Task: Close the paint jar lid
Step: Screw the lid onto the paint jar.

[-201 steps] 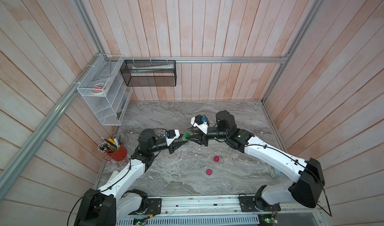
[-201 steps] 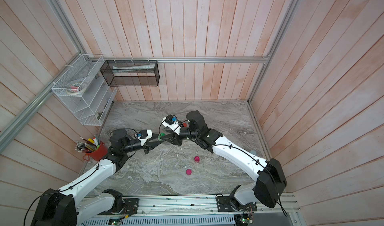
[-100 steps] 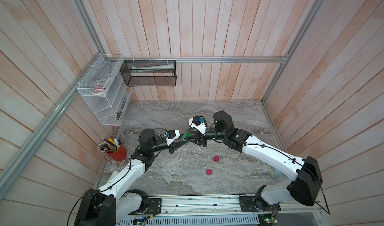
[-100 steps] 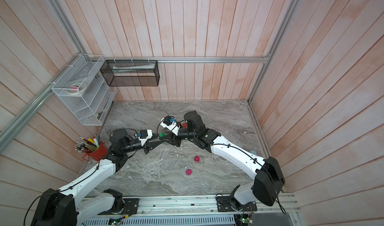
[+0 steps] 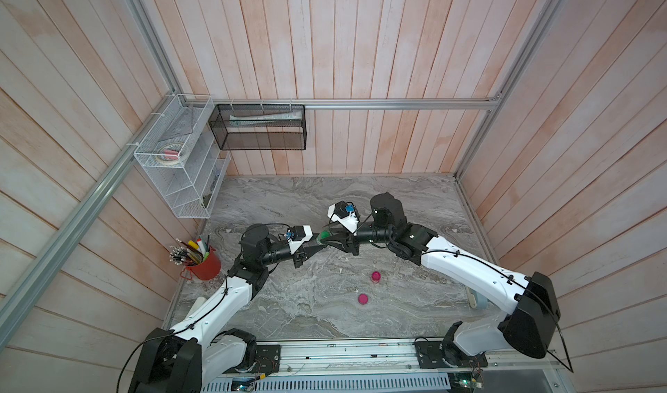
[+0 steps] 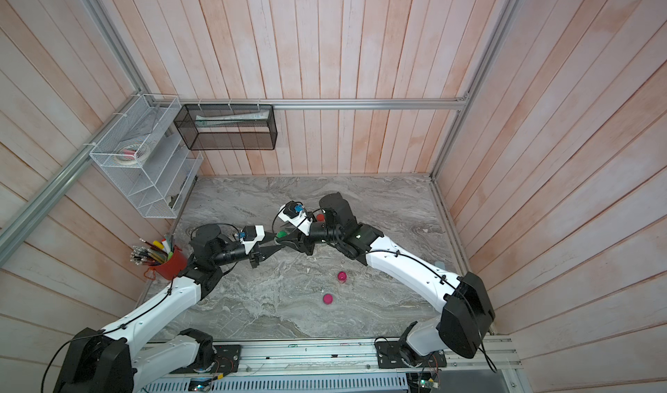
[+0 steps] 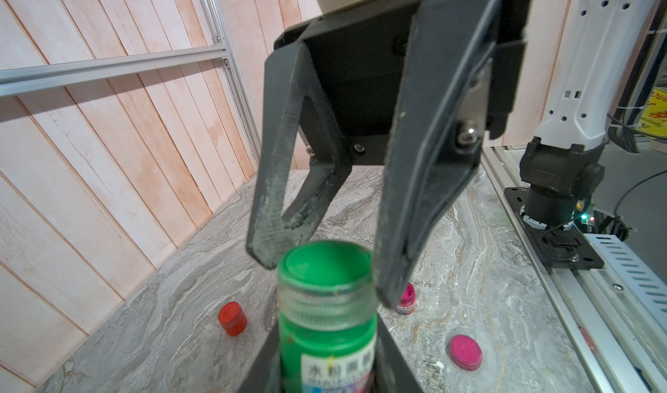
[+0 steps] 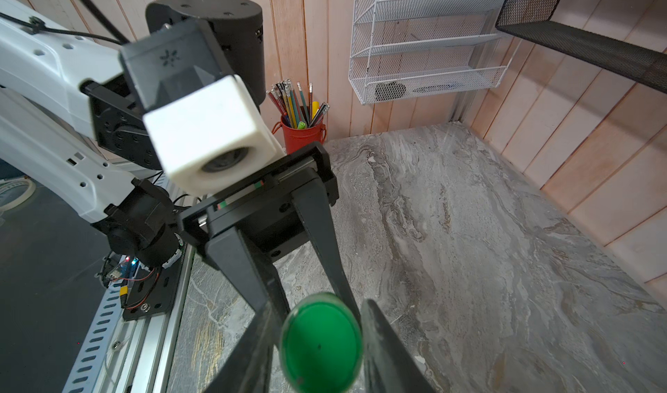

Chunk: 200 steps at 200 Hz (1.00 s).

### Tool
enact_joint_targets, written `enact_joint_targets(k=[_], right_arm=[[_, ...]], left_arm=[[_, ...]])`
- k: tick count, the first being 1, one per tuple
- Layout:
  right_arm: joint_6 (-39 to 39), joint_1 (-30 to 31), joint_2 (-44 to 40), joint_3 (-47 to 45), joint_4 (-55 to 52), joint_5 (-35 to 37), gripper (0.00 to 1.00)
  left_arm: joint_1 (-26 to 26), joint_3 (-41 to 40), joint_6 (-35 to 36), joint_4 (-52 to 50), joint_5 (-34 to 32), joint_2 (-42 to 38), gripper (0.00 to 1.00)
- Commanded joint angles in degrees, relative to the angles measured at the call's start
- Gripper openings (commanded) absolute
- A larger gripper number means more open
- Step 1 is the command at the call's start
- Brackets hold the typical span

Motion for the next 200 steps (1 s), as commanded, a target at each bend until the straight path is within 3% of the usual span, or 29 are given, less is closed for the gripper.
enact_joint_targets(k=[1, 57, 200], right_arm=[[0.4, 0.4, 0.4, 0.7, -0.8, 0.5, 0.42], [0.9, 0.2, 0.2, 0.5, -0.6, 0.2, 0.43], [1.6, 0.2, 1.3, 1.2, -1.9, -1.8, 0.33]], left_arm=[[-0.1, 1.7, -0.2, -0.2, 0.1, -0.1, 0.33], [-0.1, 1.7, -0.2, -0.2, 0.1, -0.2, 0.33], [-0.1, 1.6, 0.0, -0.1, -1.0, -0.3, 0.32]])
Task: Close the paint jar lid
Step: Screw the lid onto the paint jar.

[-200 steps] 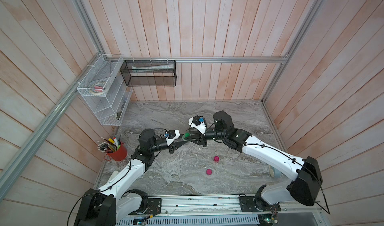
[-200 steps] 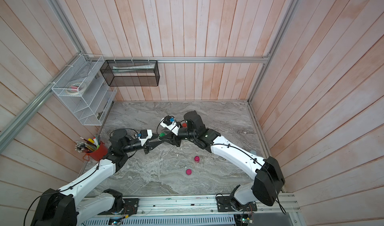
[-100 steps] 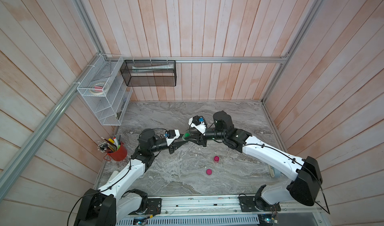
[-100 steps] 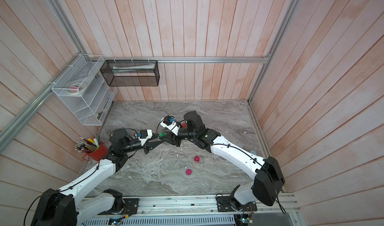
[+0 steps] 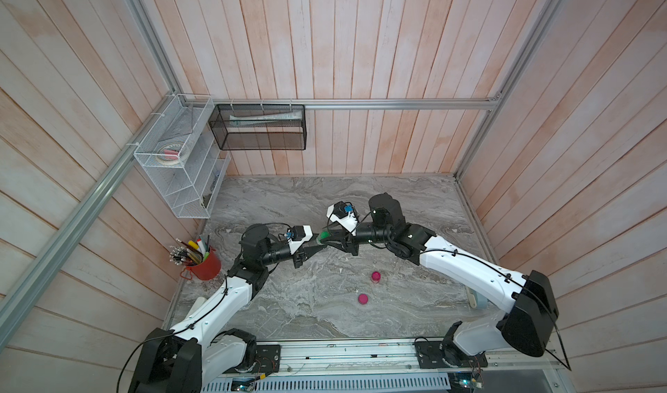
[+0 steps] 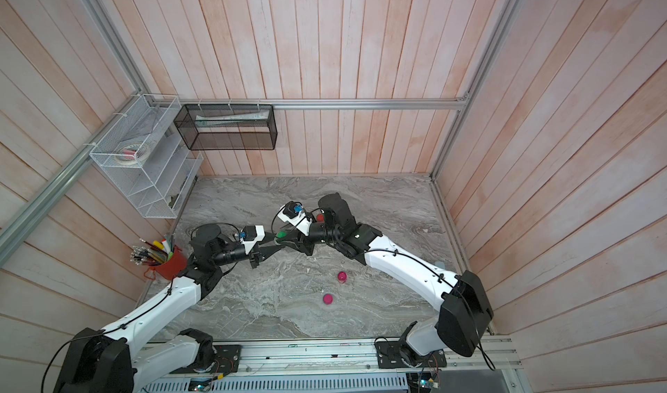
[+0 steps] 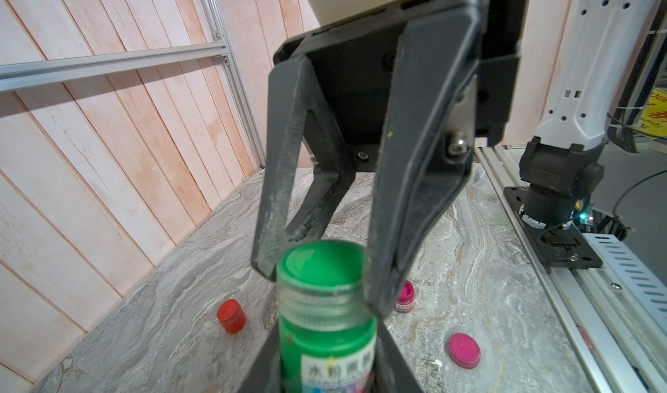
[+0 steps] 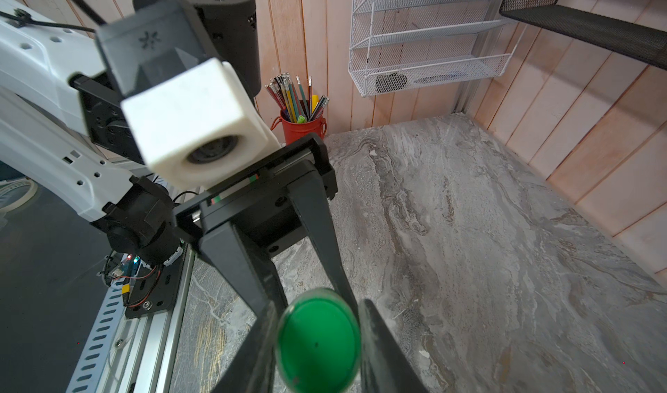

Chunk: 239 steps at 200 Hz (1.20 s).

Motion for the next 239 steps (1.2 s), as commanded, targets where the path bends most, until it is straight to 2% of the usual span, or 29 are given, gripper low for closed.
enact_joint_targets(k=[1, 71, 113, 147, 171, 204, 239], right_arm=[[0.9, 0.2, 0.6, 1.2, -1.5, -1.7, 0.33], [5.2, 2.3, 4.7, 2.8, -0.8, 4.0, 0.25], [9.3, 4.9, 9.8, 5.6, 0.2, 5.8, 0.20], [12.9, 7.1, 14.7, 10.3, -1.7, 9.3, 0.18], [17.9, 8.2, 18.0, 12.9, -0.9, 11.7, 0.18], [30.2, 8.9, 22.1, 14.3, 4.6, 14.6, 0.16], [37.8, 10.1, 25.3, 15.1, 9.2, 17.2, 0.14]], left_arm=[[-0.1, 1.6, 0.0, 0.4, -1.1, -0.3, 0.32], [-0.2, 0.1, -0.6, 4.9, -13.4, -4.0, 0.31], [-0.4, -1.0, 1.7, 5.7, -20.9, -7.2, 0.30], [-1.9, -1.7, 4.6, 5.5, -31.3, -10.3, 0.30], [-2.0, -2.7, 5.1, 7.3, -38.7, -12.5, 0.30], [-2.0, -3.2, 5.7, 8.6, -47.6, -14.3, 0.30], [-2.1, -3.2, 6.1, 8.6, -50.9, -14.4, 0.30]])
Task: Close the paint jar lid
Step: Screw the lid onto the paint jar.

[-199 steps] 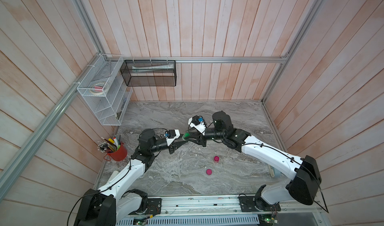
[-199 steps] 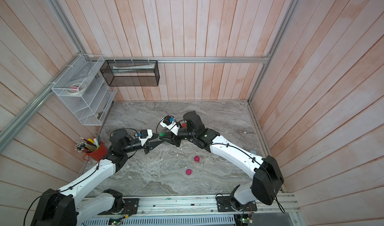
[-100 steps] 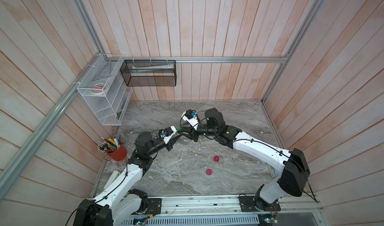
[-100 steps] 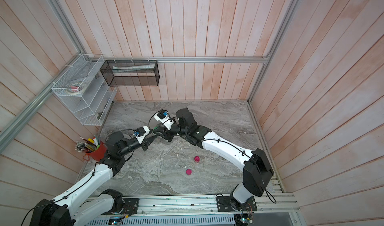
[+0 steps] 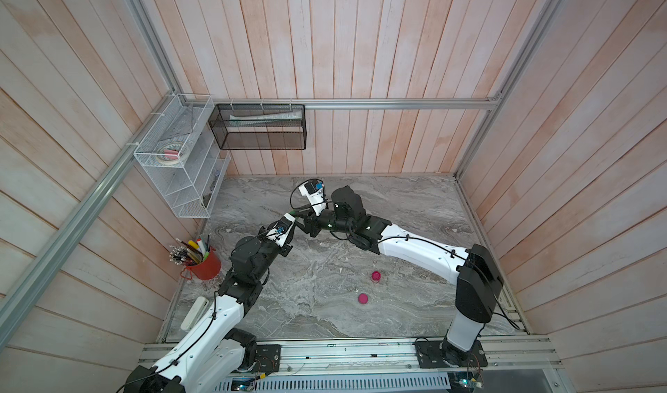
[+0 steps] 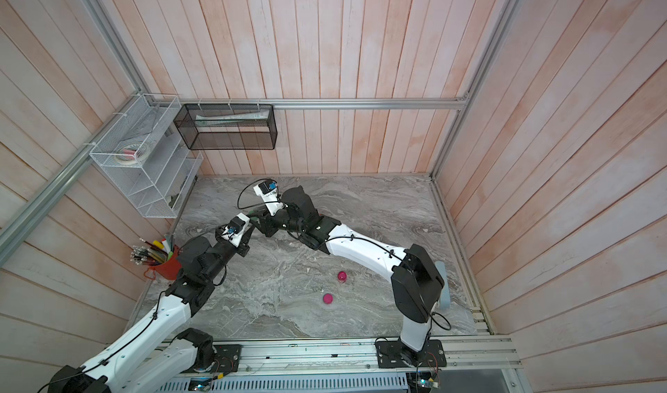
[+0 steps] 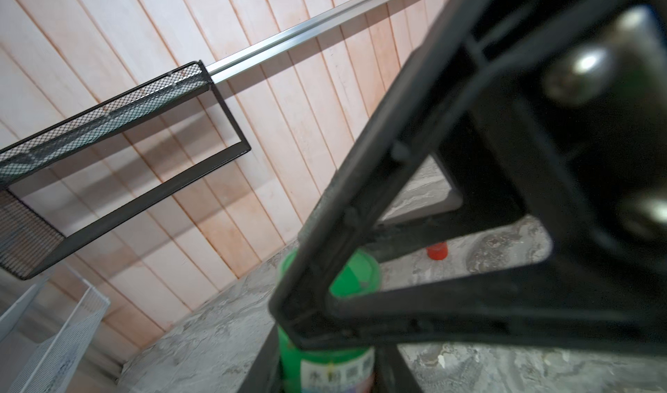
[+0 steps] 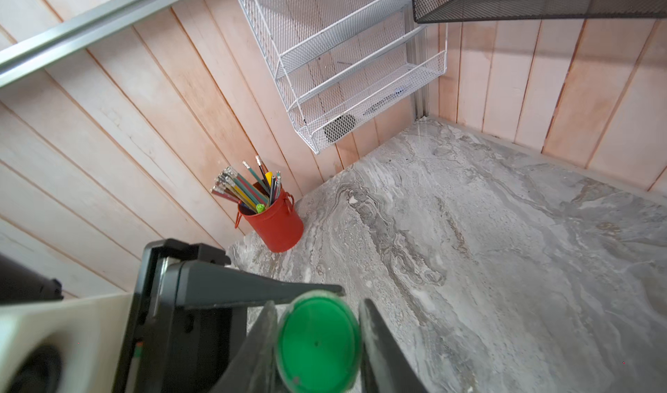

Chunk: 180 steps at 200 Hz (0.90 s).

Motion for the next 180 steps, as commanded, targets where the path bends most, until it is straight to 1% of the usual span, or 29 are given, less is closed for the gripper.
enact_joint_targets(k=[1, 30, 53, 61, 88, 110, 138, 180], right_arm=[[8.9, 2.9, 4.7, -1.6, -4.2, 0.0, 0.15], [8.5, 3.0, 3.8, -2.4, -4.1, 1.2, 0.15], [7.5, 3.0, 2.7, -3.0, -5.0, 2.9, 0.18], [7.3, 2.9, 2.5, -3.1, -5.2, 3.0, 0.23], [6.9, 3.0, 1.6, -4.4, -4.1, 3.0, 0.45], [6.3, 2.9, -0.4, -6.8, -2.9, 3.9, 0.54], [5.7, 2.4, -5.0, -12.3, -0.6, 4.7, 0.56], [4.7, 0.3, -15.7, -25.0, 4.9, 3.9, 0.57]], left_arm=[[-1.0, 1.5, 0.8, 11.3, -2.7, -2.1, 0.30], [-1.0, 1.7, 0.5, 11.1, -3.3, -1.3, 0.30], [-1.0, 1.9, 0.3, 10.9, -3.6, -0.6, 0.30], [-1.0, 1.9, 0.3, 10.8, -3.6, -0.4, 0.30], [-1.0, 1.9, 0.3, 10.5, -3.7, 0.2, 0.30], [-0.9, 2.0, 0.4, 10.1, -3.3, 1.0, 0.30], [-0.8, 2.2, 0.0, 9.6, -2.0, 2.4, 0.30], [-0.5, 2.7, -1.3, 8.7, 1.3, 4.8, 0.30]])
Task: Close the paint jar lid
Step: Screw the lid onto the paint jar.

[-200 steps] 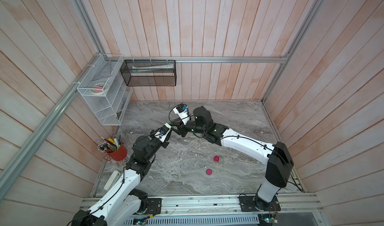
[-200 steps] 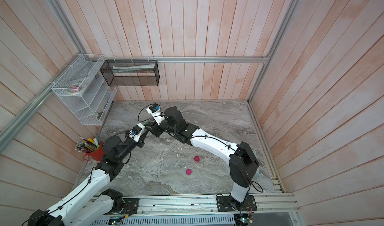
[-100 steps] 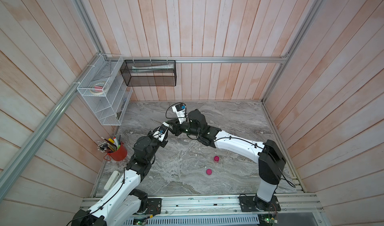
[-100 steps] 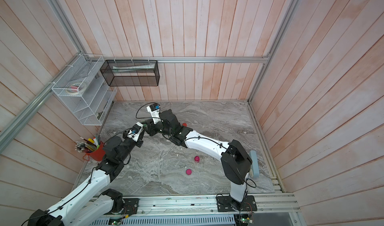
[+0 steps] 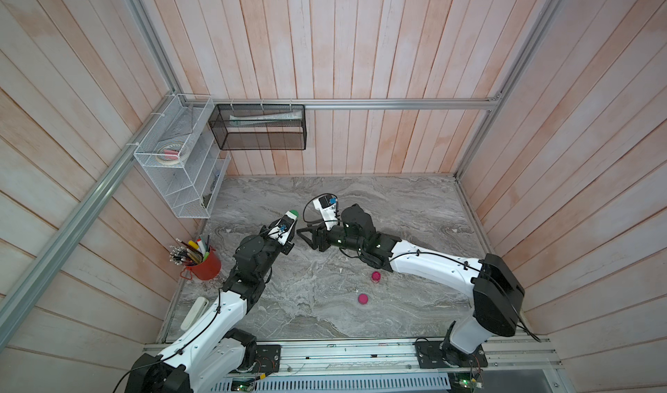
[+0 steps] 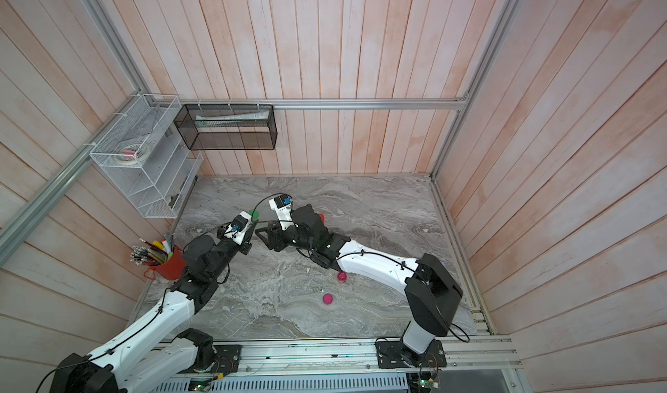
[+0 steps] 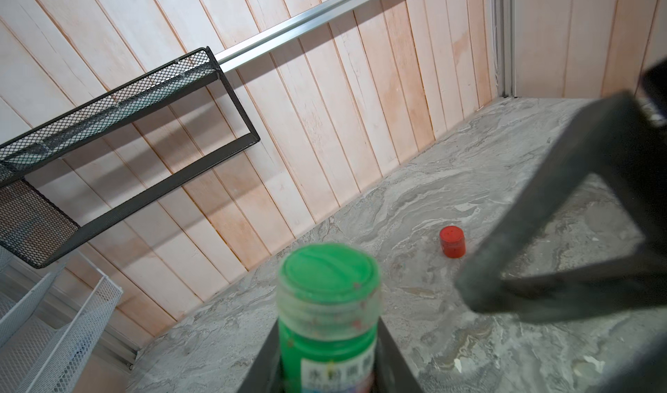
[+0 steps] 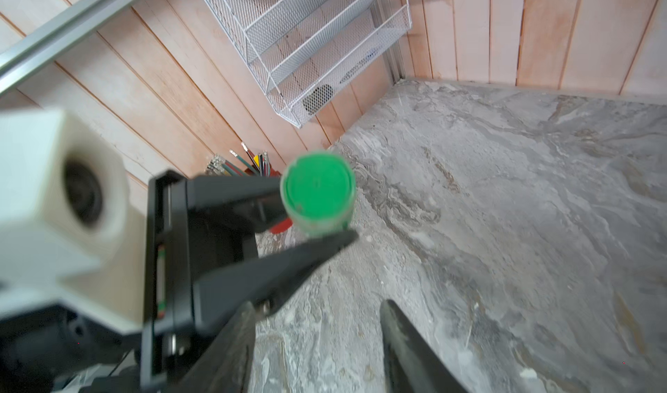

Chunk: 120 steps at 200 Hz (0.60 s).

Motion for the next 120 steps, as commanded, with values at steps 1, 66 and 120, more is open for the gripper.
enact_joint_targets(k=[1, 66, 120], right_arm=[[-1.7, -1.0, -4.5, -6.1, 0.2, -1.6, 0.57], [-21.2, -7.9, -20.6, -15.0, 0.4, -7.3, 0.53], [-33.2, -12.7, -21.5, -11.4, -3.9, -24.7, 0.51]], left_arm=[[0.3, 2.5, -1.5, 4.5, 2.9, 0.9, 0.30], [2.0, 4.5, -3.9, 0.9, 37.9, 5.0, 0.30], [1.3, 7.8, -8.3, -0.7, 58.2, 9.8, 0.32]])
